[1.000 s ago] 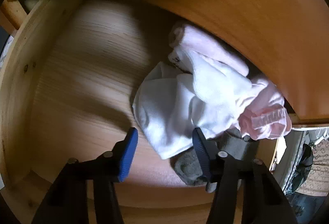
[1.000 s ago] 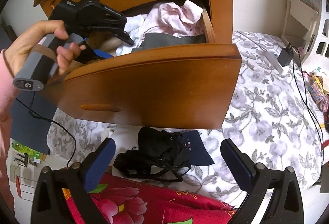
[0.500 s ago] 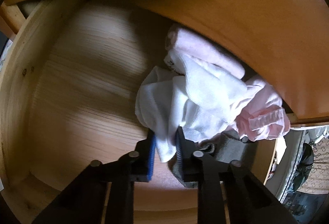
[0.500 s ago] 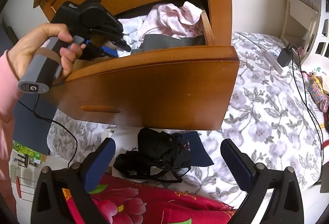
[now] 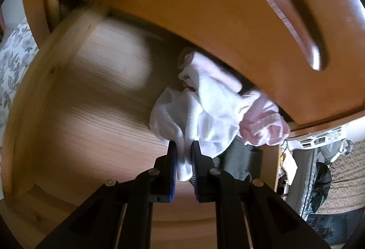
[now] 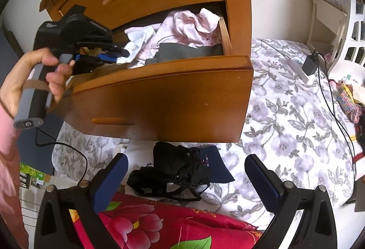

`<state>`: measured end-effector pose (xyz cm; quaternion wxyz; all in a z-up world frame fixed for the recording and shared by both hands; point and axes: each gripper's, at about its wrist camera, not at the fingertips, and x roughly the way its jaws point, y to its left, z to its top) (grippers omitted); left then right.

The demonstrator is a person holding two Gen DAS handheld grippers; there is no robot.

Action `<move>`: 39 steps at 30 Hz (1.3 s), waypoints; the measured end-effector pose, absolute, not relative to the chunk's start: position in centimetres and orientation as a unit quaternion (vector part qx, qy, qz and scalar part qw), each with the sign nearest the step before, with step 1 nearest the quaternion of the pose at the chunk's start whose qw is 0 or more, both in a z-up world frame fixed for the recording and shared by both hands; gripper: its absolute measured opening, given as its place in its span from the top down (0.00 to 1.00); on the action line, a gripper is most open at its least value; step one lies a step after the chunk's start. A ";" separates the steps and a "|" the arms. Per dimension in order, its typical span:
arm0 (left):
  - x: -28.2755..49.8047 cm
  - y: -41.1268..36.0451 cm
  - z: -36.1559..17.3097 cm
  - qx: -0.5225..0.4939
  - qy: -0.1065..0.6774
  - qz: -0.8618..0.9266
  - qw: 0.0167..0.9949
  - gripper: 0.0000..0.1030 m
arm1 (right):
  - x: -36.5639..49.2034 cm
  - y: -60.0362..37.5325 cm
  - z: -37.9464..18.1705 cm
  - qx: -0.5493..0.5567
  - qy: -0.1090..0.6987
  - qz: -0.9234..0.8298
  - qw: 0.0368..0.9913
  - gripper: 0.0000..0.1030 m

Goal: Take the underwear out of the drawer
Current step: 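Grasp the white sock in the drawer with the left gripper, then lift the white sock up out of the drawer with the left gripper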

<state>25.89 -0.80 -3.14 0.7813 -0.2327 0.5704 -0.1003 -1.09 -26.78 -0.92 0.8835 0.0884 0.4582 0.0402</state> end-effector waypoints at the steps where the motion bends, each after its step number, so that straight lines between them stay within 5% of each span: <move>1: 25.5 -0.6 -2.7 -0.236 0.566 -0.104 0.783 0.88 | -1.2 -26.8 -0.9 0.088 0.458 0.040 0.884 0.00; 39: 10.1 4.1 14.2 -0.250 0.302 -0.245 0.887 0.89 | -4.6 -24.5 2.8 0.064 0.431 0.038 0.899 0.00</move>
